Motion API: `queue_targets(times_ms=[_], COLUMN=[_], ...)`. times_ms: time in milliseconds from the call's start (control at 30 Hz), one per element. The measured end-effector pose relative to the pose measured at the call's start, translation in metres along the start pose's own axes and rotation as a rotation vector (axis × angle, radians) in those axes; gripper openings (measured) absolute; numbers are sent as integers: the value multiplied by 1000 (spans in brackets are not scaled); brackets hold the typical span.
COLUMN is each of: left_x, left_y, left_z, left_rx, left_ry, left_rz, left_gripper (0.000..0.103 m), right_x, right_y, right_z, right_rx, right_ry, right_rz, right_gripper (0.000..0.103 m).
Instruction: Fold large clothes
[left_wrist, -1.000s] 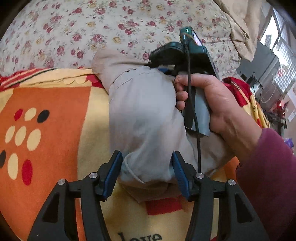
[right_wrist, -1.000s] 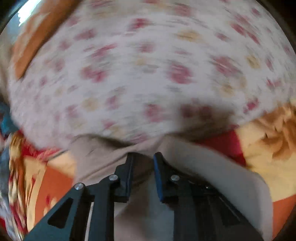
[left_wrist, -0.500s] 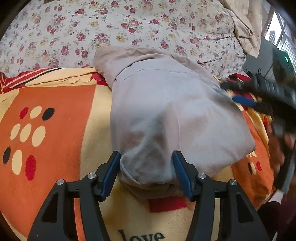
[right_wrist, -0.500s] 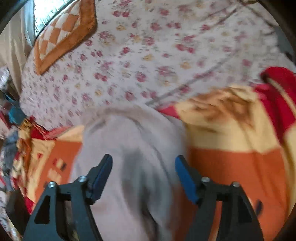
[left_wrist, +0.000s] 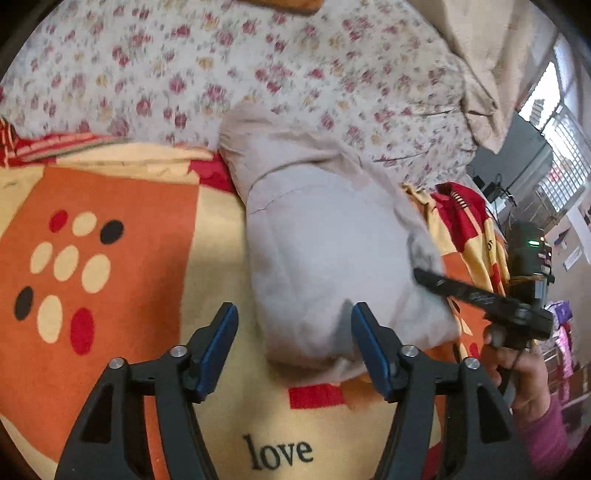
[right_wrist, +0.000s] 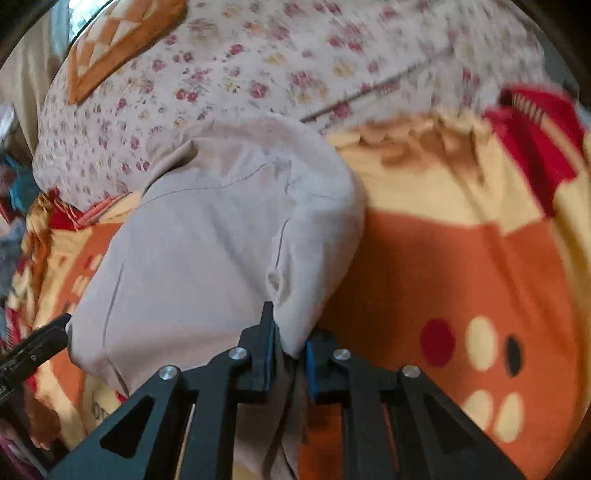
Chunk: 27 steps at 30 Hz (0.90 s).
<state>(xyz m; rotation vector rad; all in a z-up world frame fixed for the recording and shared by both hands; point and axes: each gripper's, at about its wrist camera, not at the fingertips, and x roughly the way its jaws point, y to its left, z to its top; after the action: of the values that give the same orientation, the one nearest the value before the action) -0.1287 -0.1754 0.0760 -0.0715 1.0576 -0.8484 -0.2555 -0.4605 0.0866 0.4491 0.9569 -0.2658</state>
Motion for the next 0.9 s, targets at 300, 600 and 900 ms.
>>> queue_targets(times_ms=[300,600,900], left_x=[61,75,-34], left_y=[29,13,0], left_z=[17,26,-12], left_rx=[-244,-145,11], left_ry=[134,152,120], left_rz=[-152,-152,-194], left_gripper=[74,45,27], right_x=[13,55,-10], right_y=[-23,-24,18], right_z=[14,17,-17], right_rx=[120,206,140], right_ry=[-41,20,49], right_rz=[138,348,469], right_gripper=[93,41,25])
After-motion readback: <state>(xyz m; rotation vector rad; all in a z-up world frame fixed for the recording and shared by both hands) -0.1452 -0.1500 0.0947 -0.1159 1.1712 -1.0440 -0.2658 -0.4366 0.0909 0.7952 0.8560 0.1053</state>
